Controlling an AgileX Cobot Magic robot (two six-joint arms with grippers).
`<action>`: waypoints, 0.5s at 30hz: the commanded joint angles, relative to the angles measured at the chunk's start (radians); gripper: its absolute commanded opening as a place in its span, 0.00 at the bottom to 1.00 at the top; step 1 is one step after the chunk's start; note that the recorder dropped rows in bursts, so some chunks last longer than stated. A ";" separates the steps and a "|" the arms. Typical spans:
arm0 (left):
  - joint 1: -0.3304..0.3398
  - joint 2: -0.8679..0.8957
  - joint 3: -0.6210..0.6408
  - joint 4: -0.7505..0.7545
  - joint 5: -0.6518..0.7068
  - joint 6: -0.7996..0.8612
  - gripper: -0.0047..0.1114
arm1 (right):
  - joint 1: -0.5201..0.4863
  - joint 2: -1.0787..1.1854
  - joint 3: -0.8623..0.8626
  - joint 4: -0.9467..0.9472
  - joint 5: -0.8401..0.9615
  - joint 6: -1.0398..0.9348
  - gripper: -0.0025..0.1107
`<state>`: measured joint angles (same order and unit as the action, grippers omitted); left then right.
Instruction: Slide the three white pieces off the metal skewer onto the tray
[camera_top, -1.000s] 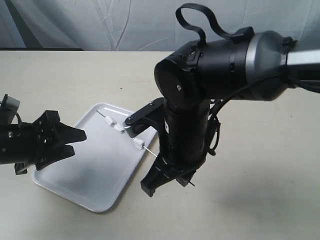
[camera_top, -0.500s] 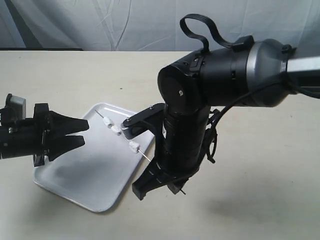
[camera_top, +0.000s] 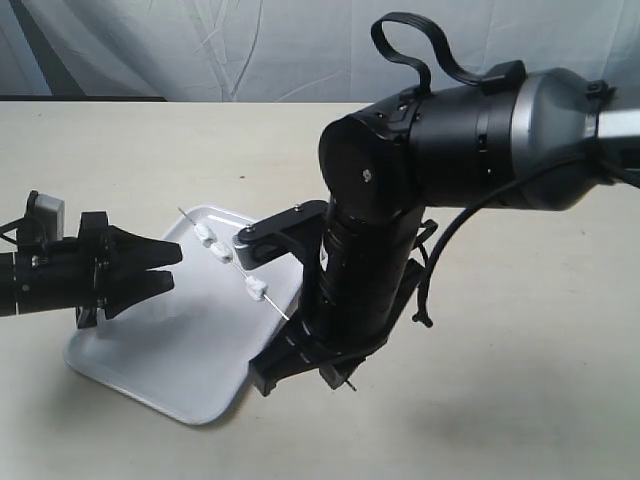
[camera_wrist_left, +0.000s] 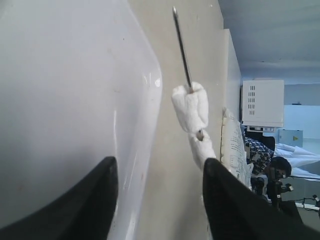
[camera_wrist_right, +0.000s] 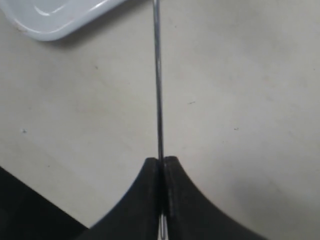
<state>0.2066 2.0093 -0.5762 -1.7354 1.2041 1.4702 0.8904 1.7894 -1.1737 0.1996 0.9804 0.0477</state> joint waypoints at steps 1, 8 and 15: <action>-0.002 0.004 -0.012 -0.009 0.017 0.000 0.47 | 0.007 -0.011 0.004 0.019 -0.017 -0.006 0.02; -0.040 0.004 -0.027 -0.009 0.017 -0.009 0.47 | 0.007 -0.011 0.004 0.052 -0.030 -0.020 0.02; -0.048 0.000 -0.048 -0.009 0.017 -0.031 0.47 | 0.007 -0.011 0.004 0.058 -0.018 -0.022 0.02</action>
<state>0.1640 2.0112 -0.6143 -1.7379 1.2061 1.4481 0.8950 1.7894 -1.1737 0.2515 0.9590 0.0383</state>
